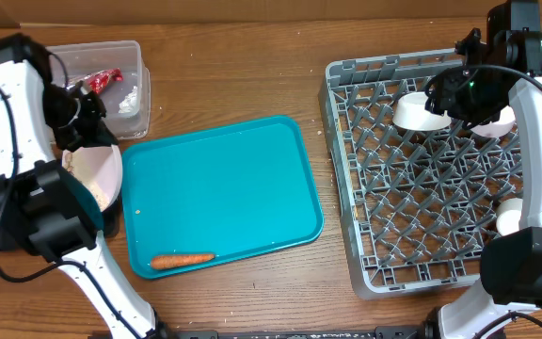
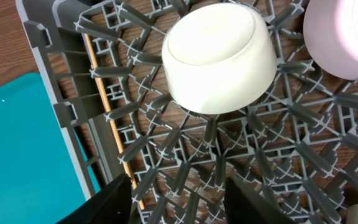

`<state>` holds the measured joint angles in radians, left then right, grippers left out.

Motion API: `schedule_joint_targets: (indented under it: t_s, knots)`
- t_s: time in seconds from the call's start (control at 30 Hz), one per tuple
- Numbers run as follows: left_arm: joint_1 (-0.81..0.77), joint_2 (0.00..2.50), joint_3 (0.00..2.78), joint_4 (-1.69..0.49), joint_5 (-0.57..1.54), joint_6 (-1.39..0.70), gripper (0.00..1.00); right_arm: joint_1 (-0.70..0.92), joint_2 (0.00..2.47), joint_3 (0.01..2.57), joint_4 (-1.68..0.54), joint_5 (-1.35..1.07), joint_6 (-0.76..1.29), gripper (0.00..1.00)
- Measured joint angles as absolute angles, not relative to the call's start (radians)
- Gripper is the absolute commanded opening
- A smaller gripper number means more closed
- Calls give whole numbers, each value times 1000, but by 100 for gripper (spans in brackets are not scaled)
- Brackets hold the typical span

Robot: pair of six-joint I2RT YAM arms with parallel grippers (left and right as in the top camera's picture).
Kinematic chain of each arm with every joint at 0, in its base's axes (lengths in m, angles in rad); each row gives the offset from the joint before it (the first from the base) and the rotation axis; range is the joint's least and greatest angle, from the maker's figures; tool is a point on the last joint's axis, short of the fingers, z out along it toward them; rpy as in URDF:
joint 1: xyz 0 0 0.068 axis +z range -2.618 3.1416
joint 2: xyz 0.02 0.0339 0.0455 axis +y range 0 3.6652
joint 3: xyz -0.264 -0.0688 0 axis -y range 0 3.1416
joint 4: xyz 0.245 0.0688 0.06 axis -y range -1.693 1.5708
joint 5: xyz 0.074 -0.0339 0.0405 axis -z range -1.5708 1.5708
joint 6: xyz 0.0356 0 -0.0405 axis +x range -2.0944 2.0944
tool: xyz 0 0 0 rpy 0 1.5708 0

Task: Sort waste into correct bins and load items into the dishwasher
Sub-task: 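Lift the plate with left gripper and carry it left over black tray, then tilt the plate with left gripper to dump shells onto black tray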

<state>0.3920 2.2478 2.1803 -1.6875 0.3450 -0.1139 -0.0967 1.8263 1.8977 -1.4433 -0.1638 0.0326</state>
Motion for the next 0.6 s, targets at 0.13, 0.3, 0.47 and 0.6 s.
schedule_joint_targets:
  t_s: [0.13,0.3,0.47,0.6]
  knots:
    - [431,2248,2180,-1687,372,-96,4,-96,1826,1898,-1450,-164,32,51]
    - [454,2244,2180,-1687,459,-43,4,-97,1826,1898,-1451,-164,32,50]
    - [466,2234,2179,-1687,525,-14,4,-97,1826,1898,-1451,-164,31,50]
    - [466,2207,2154,-1686,528,-15,4,-97,1826,1898,-1451,-164,30,50]
